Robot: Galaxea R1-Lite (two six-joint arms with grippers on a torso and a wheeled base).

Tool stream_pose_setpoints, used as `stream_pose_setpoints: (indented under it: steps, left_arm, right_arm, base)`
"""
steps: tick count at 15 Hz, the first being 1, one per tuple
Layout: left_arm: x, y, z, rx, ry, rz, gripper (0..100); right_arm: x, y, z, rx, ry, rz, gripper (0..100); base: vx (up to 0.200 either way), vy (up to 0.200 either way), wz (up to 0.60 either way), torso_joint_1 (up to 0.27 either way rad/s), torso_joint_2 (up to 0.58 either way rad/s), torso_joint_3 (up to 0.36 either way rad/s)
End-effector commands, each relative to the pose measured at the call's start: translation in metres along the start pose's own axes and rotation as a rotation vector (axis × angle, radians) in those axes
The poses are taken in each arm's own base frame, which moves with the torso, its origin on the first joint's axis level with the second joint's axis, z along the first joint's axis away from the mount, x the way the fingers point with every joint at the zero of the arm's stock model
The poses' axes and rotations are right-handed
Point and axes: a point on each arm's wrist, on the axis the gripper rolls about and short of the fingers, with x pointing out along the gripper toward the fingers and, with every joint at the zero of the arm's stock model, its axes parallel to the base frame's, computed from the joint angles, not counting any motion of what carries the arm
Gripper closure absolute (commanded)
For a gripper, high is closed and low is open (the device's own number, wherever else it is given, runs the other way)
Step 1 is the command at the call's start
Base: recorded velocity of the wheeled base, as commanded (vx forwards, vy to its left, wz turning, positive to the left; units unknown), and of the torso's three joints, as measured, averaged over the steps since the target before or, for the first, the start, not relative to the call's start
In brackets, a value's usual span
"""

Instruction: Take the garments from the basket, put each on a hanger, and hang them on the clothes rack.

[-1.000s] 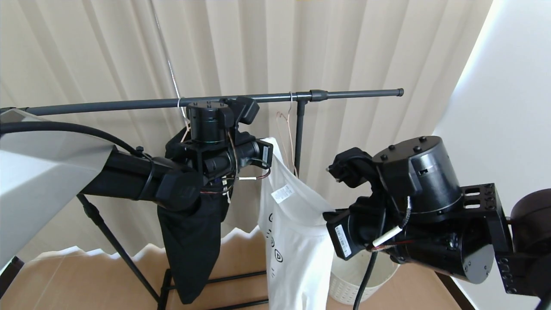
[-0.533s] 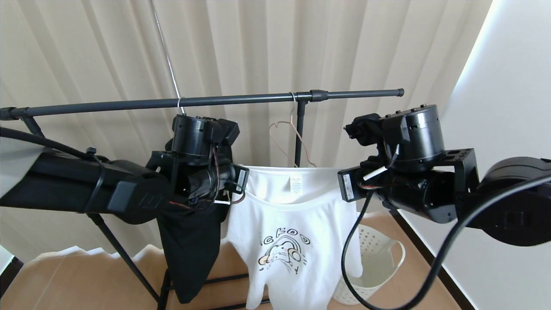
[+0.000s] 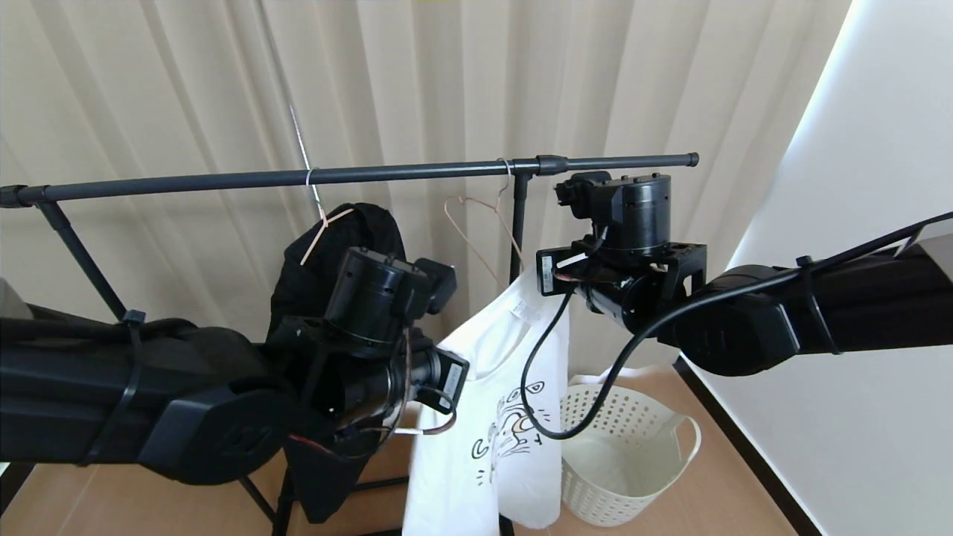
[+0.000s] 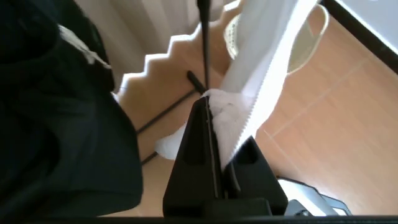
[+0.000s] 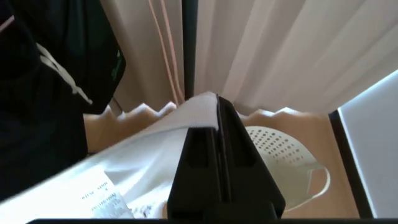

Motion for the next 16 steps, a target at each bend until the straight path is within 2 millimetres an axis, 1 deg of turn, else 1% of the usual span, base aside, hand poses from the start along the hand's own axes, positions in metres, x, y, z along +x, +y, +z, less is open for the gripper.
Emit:
stream_pose_setpoints:
  steps: [1,2,3,4,5,8,9,11,13,15,16]
  left_arm:
    - [0.003,-0.020,-0.006,0.006,0.018,-0.045,100]
    - [-0.001,-0.041,-0.003,-0.052,0.004,-0.101,100]
    - [-0.001,-0.044,-0.001,-0.069,0.000,-0.114,100]
    - [-0.002,-0.050,0.005,-0.111,-0.018,-0.133,100]
    - [-0.001,-0.052,0.007,-0.132,-0.023,-0.137,100]
    - [-0.001,-0.049,0.006,-0.135,-0.018,-0.123,100]
    - [0.000,-0.046,0.006,-0.140,-0.016,-0.110,100]
    - [0.005,-0.033,0.007,-0.151,-0.018,-0.056,100]
    - [0.011,-0.015,0.010,-0.154,-0.033,0.024,100]
    - [0.019,-0.001,0.018,-0.175,-0.056,0.086,100]
    - [0.023,0.007,0.026,-0.191,-0.077,0.106,100]
  right_arm:
    - [0.010,0.006,-0.011,-0.009,0.016,0.003,100]
    - [0.007,0.012,-0.010,0.010,-0.025,0.023,100]
    - [0.007,0.012,-0.010,0.013,-0.031,0.025,100]
    - [0.006,0.014,-0.011,0.015,-0.035,0.030,100]
    - [0.005,0.013,-0.014,0.011,-0.027,0.029,100]
    - [0.001,0.010,-0.016,0.031,-0.017,0.028,100]
    - [-0.003,0.007,-0.015,0.034,-0.017,0.026,100]
    - [-0.016,-0.002,-0.008,0.040,-0.024,0.018,100]
    - [-0.036,-0.017,-0.002,0.041,-0.030,0.007,100]
    - [-0.054,-0.027,0.005,0.025,-0.039,0.005,100]
    - [-0.067,-0.033,0.007,-0.011,-0.045,0.005,100]
  base:
    - [0.000,0.000,0.00,0.000,0.00,0.000]
    - [0.000,0.000,0.00,0.000,0.00,0.000]
    - [0.000,0.000,0.00,0.000,0.00,0.000]
    - [0.000,0.000,0.00,0.000,0.00,0.000]
    - [0.000,0.000,0.00,0.000,0.00,0.000]
    - [0.000,0.000,0.00,0.000,0.00,0.000]
    - [0.000,0.000,0.00,0.000,0.00,0.000]
    - [0.000,0.000,0.00,0.000,0.00,0.000]
    - [0.000,0.000,0.00,0.000,0.00,0.000]
    - [0.000,0.000,0.00,0.000,0.00,0.000]
    - [0.000,0.000,0.00,0.000,0.00,0.000]
